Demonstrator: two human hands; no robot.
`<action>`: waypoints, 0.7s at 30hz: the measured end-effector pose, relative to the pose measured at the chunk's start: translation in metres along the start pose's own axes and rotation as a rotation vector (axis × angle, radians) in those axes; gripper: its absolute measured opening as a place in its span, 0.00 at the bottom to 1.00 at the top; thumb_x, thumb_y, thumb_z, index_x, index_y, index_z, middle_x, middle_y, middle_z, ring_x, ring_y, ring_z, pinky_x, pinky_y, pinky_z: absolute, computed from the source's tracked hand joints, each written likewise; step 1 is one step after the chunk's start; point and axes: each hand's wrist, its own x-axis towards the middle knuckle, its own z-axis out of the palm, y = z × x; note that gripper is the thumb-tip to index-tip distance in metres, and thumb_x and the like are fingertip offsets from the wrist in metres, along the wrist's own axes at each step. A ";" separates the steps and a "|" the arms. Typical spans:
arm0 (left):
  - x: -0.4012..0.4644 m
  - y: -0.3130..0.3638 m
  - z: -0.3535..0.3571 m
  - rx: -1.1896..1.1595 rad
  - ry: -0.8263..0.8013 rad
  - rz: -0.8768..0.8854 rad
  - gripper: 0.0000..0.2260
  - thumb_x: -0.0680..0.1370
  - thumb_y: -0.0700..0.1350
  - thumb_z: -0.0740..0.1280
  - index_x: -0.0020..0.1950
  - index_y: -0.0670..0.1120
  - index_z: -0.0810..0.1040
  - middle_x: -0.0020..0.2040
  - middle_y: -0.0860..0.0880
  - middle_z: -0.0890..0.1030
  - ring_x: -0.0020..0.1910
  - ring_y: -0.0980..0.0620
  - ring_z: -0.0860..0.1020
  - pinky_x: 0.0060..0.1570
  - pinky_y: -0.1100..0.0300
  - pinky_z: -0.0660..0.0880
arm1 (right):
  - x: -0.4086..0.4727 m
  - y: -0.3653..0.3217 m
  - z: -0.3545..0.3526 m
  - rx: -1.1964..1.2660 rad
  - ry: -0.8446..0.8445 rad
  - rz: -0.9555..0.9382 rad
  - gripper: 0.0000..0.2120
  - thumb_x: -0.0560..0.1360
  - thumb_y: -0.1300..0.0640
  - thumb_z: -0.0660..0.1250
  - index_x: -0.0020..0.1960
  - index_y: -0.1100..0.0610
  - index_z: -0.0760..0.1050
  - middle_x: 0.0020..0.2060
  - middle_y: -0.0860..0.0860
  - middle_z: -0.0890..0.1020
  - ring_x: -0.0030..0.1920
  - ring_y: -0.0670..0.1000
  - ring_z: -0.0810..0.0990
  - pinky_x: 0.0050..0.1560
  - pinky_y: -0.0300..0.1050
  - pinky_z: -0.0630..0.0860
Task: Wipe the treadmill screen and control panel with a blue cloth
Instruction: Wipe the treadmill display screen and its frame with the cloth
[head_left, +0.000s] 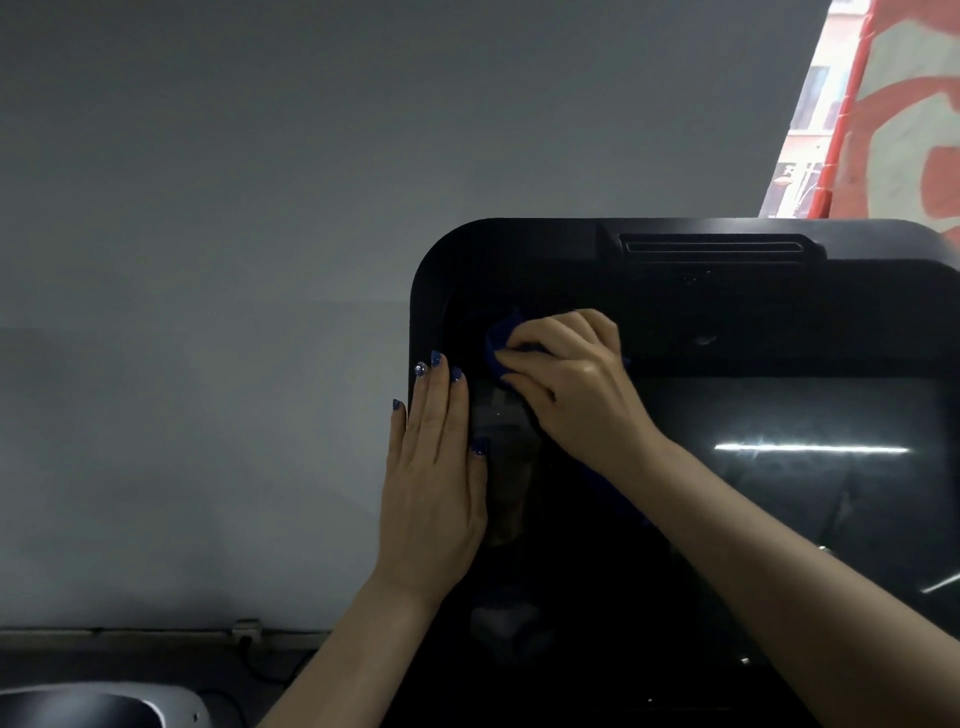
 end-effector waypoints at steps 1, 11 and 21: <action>0.000 0.000 0.000 0.005 0.000 0.000 0.27 0.83 0.42 0.54 0.81 0.42 0.51 0.82 0.44 0.52 0.82 0.48 0.48 0.79 0.49 0.47 | -0.003 0.005 -0.004 -0.005 0.007 -0.003 0.10 0.77 0.55 0.66 0.50 0.56 0.85 0.51 0.50 0.83 0.53 0.51 0.78 0.62 0.48 0.65; -0.001 0.002 0.000 -0.011 0.015 -0.016 0.28 0.82 0.38 0.58 0.81 0.40 0.54 0.82 0.43 0.53 0.81 0.48 0.49 0.79 0.48 0.47 | 0.007 0.002 0.001 0.014 0.007 -0.020 0.10 0.78 0.54 0.65 0.50 0.54 0.85 0.51 0.49 0.83 0.53 0.50 0.78 0.63 0.50 0.64; -0.001 0.001 0.000 -0.044 0.013 -0.048 0.27 0.82 0.38 0.57 0.81 0.40 0.54 0.82 0.44 0.53 0.81 0.49 0.49 0.79 0.47 0.48 | 0.012 -0.001 0.007 0.034 0.005 -0.072 0.07 0.78 0.56 0.67 0.49 0.53 0.85 0.51 0.48 0.83 0.53 0.50 0.78 0.64 0.51 0.64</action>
